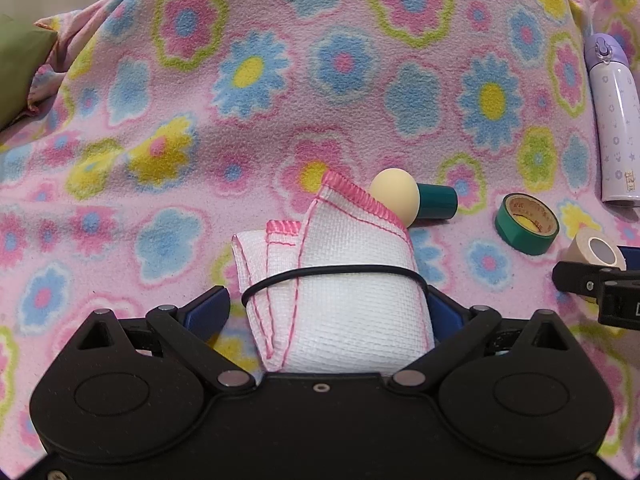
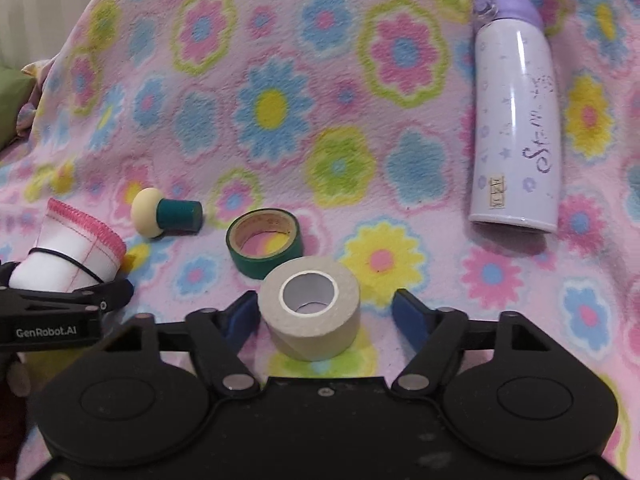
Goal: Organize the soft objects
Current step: 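Close the left tool on the white cloth pouch and lift it, then carry the cloth pouch to the basket with the left tool while the right tool grasps the beige tape roll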
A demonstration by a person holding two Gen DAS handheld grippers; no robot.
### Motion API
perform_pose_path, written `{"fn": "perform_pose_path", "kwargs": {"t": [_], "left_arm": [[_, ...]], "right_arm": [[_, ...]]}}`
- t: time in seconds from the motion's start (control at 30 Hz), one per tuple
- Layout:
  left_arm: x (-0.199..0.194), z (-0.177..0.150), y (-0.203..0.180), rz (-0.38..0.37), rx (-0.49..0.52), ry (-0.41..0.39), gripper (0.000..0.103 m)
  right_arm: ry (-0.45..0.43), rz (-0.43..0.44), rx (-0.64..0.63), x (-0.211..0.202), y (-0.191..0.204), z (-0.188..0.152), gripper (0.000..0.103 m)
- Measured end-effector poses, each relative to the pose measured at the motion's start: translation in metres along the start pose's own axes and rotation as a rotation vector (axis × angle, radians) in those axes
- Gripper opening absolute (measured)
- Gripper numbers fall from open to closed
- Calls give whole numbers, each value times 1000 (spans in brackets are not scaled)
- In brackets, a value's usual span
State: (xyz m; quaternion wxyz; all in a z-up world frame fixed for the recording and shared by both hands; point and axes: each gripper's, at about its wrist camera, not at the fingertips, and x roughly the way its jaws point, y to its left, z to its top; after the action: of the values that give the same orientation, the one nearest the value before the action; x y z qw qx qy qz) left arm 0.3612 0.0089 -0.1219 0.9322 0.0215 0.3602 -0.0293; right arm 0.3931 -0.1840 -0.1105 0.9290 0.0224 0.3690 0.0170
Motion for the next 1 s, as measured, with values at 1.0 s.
{"fn": "perform_pose_path", "kwargs": {"t": [1.0], "left_arm": [[-13,-3,4,-23,-28,-52,72]], "right_arm": [[-41,0,25,-2,-4,-8,64]]}}
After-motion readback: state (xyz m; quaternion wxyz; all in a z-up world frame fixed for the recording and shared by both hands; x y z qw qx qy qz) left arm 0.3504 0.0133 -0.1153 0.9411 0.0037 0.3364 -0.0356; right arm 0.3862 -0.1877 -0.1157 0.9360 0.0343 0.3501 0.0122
